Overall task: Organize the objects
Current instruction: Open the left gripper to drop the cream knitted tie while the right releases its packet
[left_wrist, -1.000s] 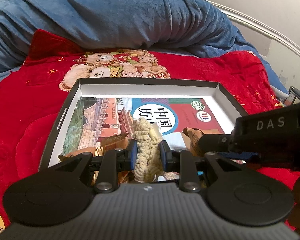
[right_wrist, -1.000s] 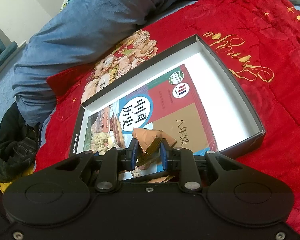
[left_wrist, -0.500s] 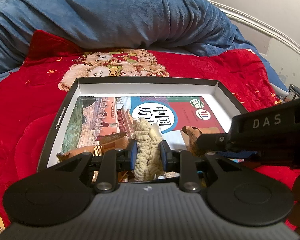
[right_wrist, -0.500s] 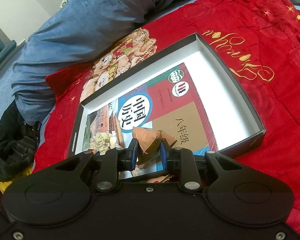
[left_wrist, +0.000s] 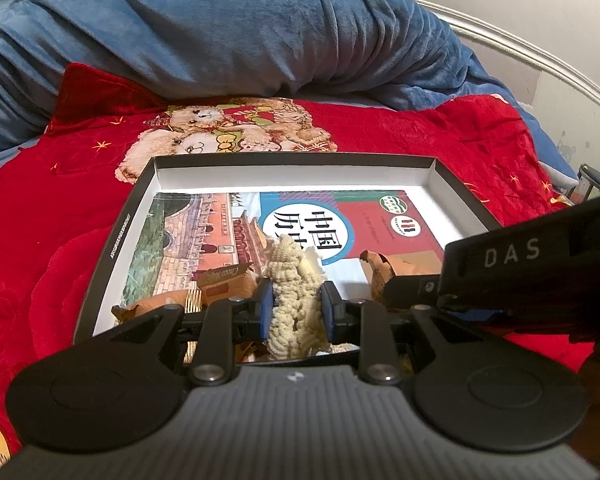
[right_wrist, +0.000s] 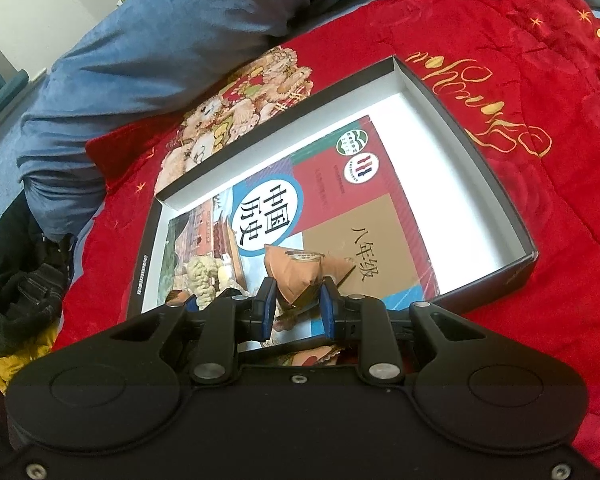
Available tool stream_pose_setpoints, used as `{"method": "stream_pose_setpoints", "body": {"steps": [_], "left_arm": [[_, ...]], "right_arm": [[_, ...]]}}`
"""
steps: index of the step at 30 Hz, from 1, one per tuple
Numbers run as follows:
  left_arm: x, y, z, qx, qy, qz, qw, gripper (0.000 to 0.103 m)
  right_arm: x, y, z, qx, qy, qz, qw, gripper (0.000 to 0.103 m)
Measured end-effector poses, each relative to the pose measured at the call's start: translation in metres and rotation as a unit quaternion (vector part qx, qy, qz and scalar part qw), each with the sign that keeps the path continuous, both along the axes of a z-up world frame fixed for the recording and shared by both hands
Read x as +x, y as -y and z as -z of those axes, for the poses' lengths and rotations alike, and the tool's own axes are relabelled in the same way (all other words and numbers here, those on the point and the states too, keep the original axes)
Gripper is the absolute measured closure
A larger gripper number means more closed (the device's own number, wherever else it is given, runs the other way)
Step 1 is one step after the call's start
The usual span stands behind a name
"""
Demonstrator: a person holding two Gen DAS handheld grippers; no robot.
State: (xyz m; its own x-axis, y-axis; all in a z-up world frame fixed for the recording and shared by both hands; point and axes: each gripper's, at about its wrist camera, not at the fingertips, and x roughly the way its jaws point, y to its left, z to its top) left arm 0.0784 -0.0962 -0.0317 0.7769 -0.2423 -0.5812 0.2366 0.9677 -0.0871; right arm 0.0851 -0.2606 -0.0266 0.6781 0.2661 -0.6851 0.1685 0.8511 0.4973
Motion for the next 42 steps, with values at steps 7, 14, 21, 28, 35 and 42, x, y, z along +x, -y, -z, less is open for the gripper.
{"method": "stream_pose_setpoints", "body": {"steps": [7,14,21,28,35,42], "left_arm": [[0.0001,0.0004,0.0001,0.001,0.000,0.000,1.0000,0.072],[-0.0003,0.0013,0.0004,0.005,0.001,0.000,1.0000,0.071],[-0.0006,0.0014,0.0009,0.007,0.001,0.000,1.0000,0.069],[-0.0001,0.0013,0.0009,0.014,-0.001,-0.003,0.9999,0.055],[-0.0004,0.0004,-0.0006,0.011,-0.001,0.000,0.9999,0.046],[-0.0023,-0.0010,-0.0028,0.007,-0.011,0.007,0.9999,0.026]], "right_arm": [[0.0002,0.0011,-0.0003,0.002,0.001,0.000,1.000,0.080],[0.0005,0.0014,0.0001,0.001,-0.001,-0.001,1.000,0.080],[0.0006,0.0011,0.0001,0.001,-0.001,-0.001,1.000,0.080],[0.0006,0.0003,0.0000,0.000,-0.001,-0.001,1.000,0.080],[0.0012,0.0000,-0.0002,0.000,-0.001,-0.002,1.000,0.080],[0.0017,0.0027,0.0026,0.018,-0.002,-0.005,1.000,0.078]]}}
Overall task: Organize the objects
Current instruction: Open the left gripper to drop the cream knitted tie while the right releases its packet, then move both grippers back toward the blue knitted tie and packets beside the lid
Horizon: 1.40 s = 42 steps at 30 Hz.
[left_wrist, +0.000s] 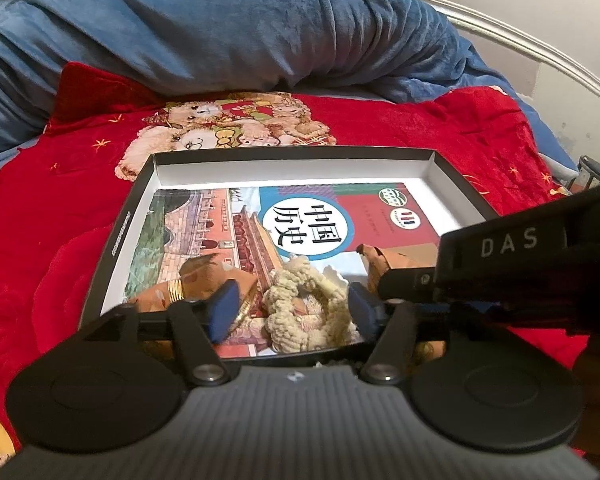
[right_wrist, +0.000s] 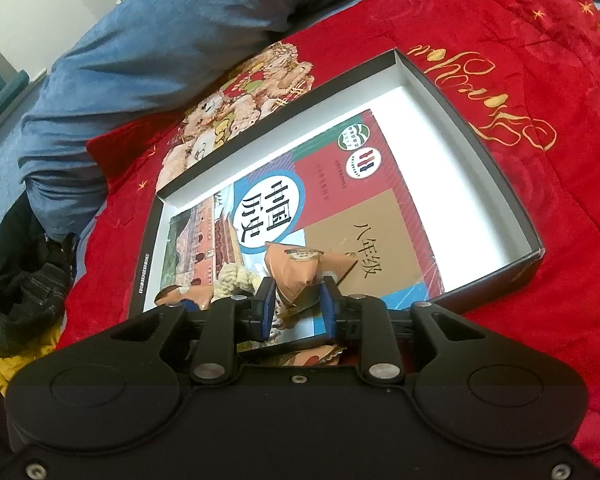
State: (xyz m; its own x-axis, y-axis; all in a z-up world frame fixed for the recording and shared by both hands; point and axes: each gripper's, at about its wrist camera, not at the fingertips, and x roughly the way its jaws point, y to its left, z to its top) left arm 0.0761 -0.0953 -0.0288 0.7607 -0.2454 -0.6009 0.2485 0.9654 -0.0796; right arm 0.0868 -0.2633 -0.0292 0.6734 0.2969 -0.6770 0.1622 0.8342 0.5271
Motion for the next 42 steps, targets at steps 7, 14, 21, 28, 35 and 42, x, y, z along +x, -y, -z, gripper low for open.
{"method": "stream_pose_setpoints", "body": {"steps": [7,14,21,28,35,42], "left_arm": [[-0.009,-0.008,-0.012,-0.012,0.007,0.004,0.9999,0.018],[-0.014,-0.025,-0.024,-0.032,0.003,-0.012,0.9994,0.017],[-0.027,-0.036,-0.038,-0.047,0.012,-0.021,0.9986,0.017],[-0.048,-0.050,-0.058,-0.042,0.043,-0.035,0.9976,0.017],[-0.056,-0.076,-0.083,-0.063,0.064,-0.059,0.9941,0.017],[-0.075,-0.089,-0.095,-0.042,0.081,-0.074,0.9930,0.017]], "right_arm": [[-0.011,0.003,-0.011,0.018,0.029,0.006,0.999,0.039],[-0.025,-0.006,-0.024,0.014,0.051,-0.008,0.999,0.024],[-0.044,-0.006,-0.042,0.010,0.078,-0.009,0.997,0.022],[-0.072,0.011,-0.061,0.002,0.102,0.014,0.995,0.022],[-0.104,0.028,-0.079,-0.012,0.127,0.025,0.992,0.022],[-0.117,0.034,-0.079,0.006,0.123,0.028,0.992,0.022]]}}
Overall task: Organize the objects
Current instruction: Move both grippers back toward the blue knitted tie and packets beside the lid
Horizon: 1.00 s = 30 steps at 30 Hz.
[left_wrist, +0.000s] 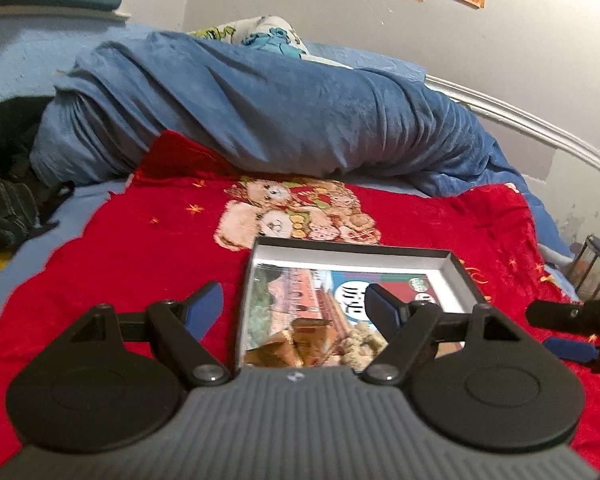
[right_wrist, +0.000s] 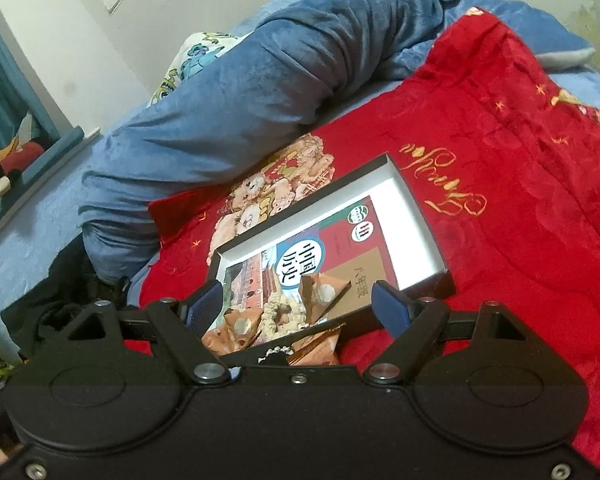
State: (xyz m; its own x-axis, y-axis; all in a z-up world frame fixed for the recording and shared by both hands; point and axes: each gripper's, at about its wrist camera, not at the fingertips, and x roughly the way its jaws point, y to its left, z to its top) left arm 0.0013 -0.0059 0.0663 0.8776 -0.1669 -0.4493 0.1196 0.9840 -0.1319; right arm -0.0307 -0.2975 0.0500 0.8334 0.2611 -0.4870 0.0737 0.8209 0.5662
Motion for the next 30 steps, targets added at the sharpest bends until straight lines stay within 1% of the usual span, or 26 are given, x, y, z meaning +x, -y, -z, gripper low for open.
{"method": "stream_pose_setpoints", "body": {"steps": [4,8,9,11,13,15,17,20,22,24,25,27,29,30], "left_arm": [[-0.007,-0.007,0.000,0.017,0.003,-0.011,0.9998,0.017],[-0.001,-0.006,0.007,0.018,-0.007,-0.018,0.9997,0.017],[0.002,-0.005,0.010,0.018,-0.013,-0.015,0.9996,0.017],[0.009,-0.004,0.019,0.016,-0.037,-0.003,0.9992,0.017],[0.018,-0.005,0.030,0.005,-0.073,0.008,0.9973,0.017],[0.025,-0.004,0.042,0.008,-0.101,0.013,0.9948,0.017],[0.028,0.000,0.053,0.020,-0.109,-0.003,0.9938,0.017],[0.029,0.007,0.069,0.023,-0.110,0.008,0.9937,0.017],[0.030,0.012,0.076,0.023,-0.124,0.017,0.9919,0.018],[0.032,0.017,0.081,0.018,-0.148,0.025,0.9886,0.018],[0.032,0.019,0.084,0.015,-0.154,0.027,0.9876,0.018],[0.033,0.023,0.089,0.020,-0.154,0.026,0.9876,0.018],[0.035,0.027,0.093,0.031,-0.156,0.021,0.9870,0.023],[0.036,0.027,0.096,0.033,-0.158,0.016,0.9867,0.028]], "right_arm": [[0.001,-0.002,0.001,0.004,0.001,-0.006,1.000,0.022],[0.007,-0.004,0.008,0.008,-0.008,-0.007,1.000,0.022],[0.010,-0.007,0.012,0.003,-0.012,-0.007,1.000,0.022],[0.018,-0.012,0.019,-0.009,-0.024,-0.005,1.000,0.022],[0.028,-0.017,0.031,-0.004,-0.042,-0.006,0.999,0.022],[0.038,-0.022,0.043,0.005,-0.061,-0.019,0.998,0.022],[0.045,-0.029,0.051,-0.007,-0.075,-0.025,0.997,0.023],[0.053,-0.045,0.057,-0.062,-0.088,-0.021,0.994,0.024],[0.057,-0.052,0.062,-0.081,-0.102,-0.025,0.991,0.024],[0.060,-0.054,0.069,-0.076,-0.116,-0.033,0.990,0.024],[0.061,-0.054,0.073,-0.072,-0.122,-0.036,0.989,0.027],[0.064,-0.055,0.078,-0.067,-0.131,-0.041,0.988,0.029],[0.066,-0.055,0.081,-0.068,-0.131,-0.042,0.988,0.030],[0.068,-0.054,0.083,-0.069,-0.132,-0.040,0.988,0.030]]}}
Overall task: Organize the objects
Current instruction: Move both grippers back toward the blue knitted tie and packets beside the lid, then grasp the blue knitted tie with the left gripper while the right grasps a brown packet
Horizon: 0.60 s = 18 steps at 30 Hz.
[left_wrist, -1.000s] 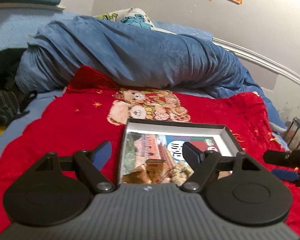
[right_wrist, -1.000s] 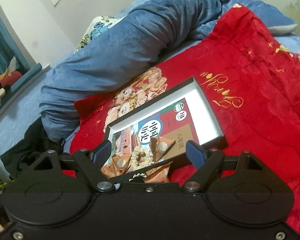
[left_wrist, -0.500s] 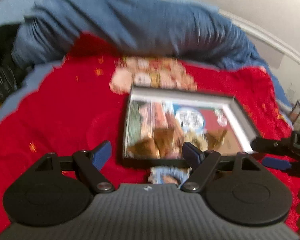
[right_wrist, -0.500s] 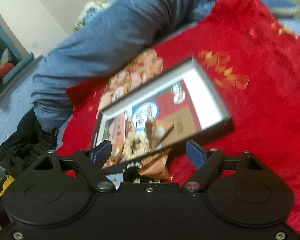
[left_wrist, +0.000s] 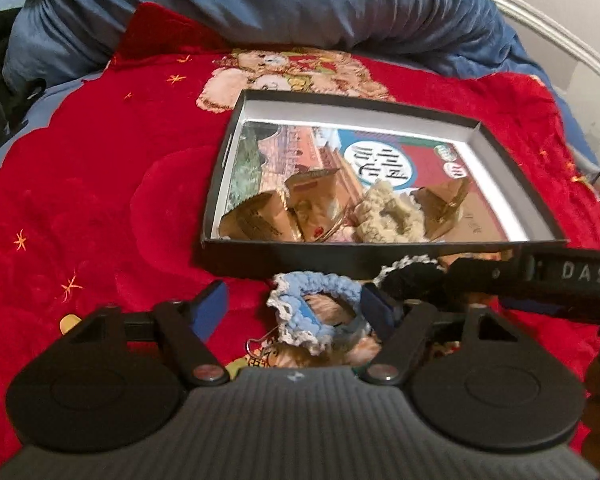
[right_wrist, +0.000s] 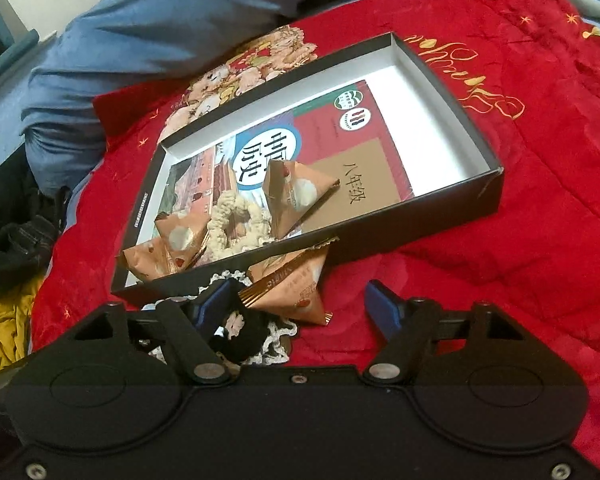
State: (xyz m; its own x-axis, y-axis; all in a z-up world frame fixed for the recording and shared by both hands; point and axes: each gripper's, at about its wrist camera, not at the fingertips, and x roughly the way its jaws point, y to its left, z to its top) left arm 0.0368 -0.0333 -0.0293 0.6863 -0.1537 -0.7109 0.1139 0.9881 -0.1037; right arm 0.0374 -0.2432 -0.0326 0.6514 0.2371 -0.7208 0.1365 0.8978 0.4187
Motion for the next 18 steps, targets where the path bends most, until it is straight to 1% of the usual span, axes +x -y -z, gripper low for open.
{"method": "stream_pose_setpoints", "body": {"steps": [1,2,4,6,8,9,10,11,13,16,18], "left_arm": [[0.001,0.000,0.002,0.001,-0.004,-0.005,1.0000,0.031],[0.001,0.000,0.004,0.000,-0.006,-0.006,1.0000,0.033],[0.002,-0.001,0.006,-0.001,-0.009,-0.011,0.9999,0.041],[0.003,-0.002,0.007,0.000,-0.010,-0.020,0.9998,0.046],[0.004,-0.003,0.008,-0.007,-0.011,-0.025,0.9996,0.054],[0.003,-0.003,0.009,-0.008,-0.011,-0.026,0.9996,0.063],[0.003,-0.001,0.008,-0.008,-0.009,-0.027,0.9996,0.068],[0.002,0.000,0.008,-0.007,-0.006,-0.027,0.9996,0.070],[0.000,0.003,0.006,0.005,0.006,-0.026,0.9996,0.078],[-0.004,0.008,0.004,0.018,0.017,-0.023,0.9994,0.086],[-0.004,0.010,0.004,0.020,0.016,-0.021,0.9994,0.087]], "right_arm": [[0.001,0.001,0.001,0.001,-0.002,0.003,1.000,0.032],[0.003,0.003,0.003,0.004,-0.005,0.006,1.000,0.034],[0.006,0.008,0.007,0.016,-0.011,0.015,1.000,0.036],[0.007,0.011,0.008,0.027,-0.012,0.020,0.999,0.036],[0.006,0.013,0.009,0.033,-0.011,0.025,0.999,0.037],[0.006,0.013,0.009,0.036,-0.011,0.027,0.999,0.037],[0.005,0.014,0.009,0.037,-0.011,0.030,0.999,0.038],[0.004,0.014,0.009,0.038,-0.010,0.031,0.999,0.040],[0.004,0.013,0.008,0.037,-0.009,0.030,0.999,0.043],[0.005,0.009,0.008,0.030,-0.010,0.023,0.999,0.049],[0.006,0.005,0.008,0.023,-0.011,0.017,1.000,0.052]]}}
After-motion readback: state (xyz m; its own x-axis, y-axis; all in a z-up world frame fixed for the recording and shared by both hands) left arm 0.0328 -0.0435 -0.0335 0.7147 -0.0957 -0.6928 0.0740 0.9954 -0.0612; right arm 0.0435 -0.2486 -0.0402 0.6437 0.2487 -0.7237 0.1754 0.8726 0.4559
